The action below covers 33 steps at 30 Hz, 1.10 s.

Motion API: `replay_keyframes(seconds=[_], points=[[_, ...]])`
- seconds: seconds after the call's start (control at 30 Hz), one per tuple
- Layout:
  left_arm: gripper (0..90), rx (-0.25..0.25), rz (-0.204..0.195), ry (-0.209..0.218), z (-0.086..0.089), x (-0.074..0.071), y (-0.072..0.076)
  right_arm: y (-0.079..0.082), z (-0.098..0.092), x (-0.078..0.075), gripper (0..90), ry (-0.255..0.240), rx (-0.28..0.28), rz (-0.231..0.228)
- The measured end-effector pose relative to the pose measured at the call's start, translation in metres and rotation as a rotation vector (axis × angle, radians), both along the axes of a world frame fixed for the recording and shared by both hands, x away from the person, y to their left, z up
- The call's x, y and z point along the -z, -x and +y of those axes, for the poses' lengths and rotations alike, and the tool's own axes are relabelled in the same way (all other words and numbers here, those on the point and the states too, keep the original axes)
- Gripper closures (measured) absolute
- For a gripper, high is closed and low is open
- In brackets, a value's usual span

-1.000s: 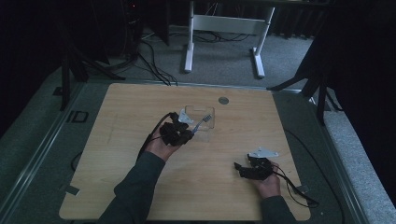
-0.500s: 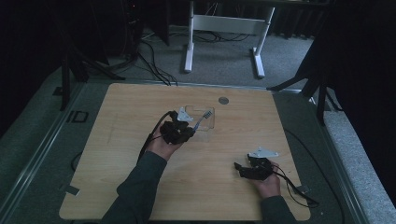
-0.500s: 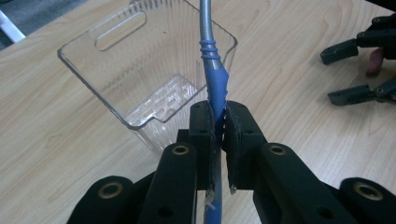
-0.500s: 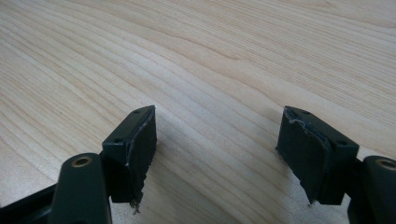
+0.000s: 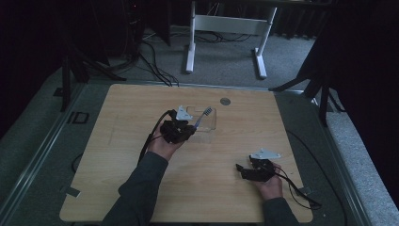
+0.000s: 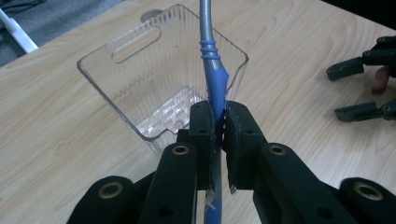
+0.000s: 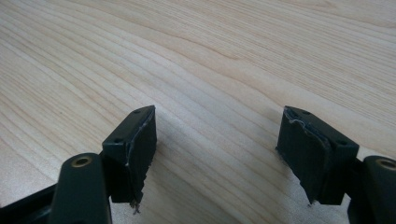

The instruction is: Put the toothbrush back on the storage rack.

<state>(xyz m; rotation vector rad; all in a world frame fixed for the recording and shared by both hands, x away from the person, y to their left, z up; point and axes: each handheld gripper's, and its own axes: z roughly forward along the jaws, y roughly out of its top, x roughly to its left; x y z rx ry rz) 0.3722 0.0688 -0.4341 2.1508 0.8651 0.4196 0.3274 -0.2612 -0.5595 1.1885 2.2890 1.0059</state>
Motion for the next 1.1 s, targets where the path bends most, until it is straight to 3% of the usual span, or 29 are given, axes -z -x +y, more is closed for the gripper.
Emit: replay_keyframes(seconds=[0.2, 1.1], points=[[82.0, -0.014, -0.019, 0.029, 0.001, -0.0016, -0.0003, -0.0001, 0.0, 0.0, 27.9, 0.0, 0.0, 0.0], [82.0, -0.005, -0.073, 0.059, -0.0032, -0.0027, -0.0032, -0.0003, 0.0, 0.0, 27.9, 0.001, 0.001, 0.0]])
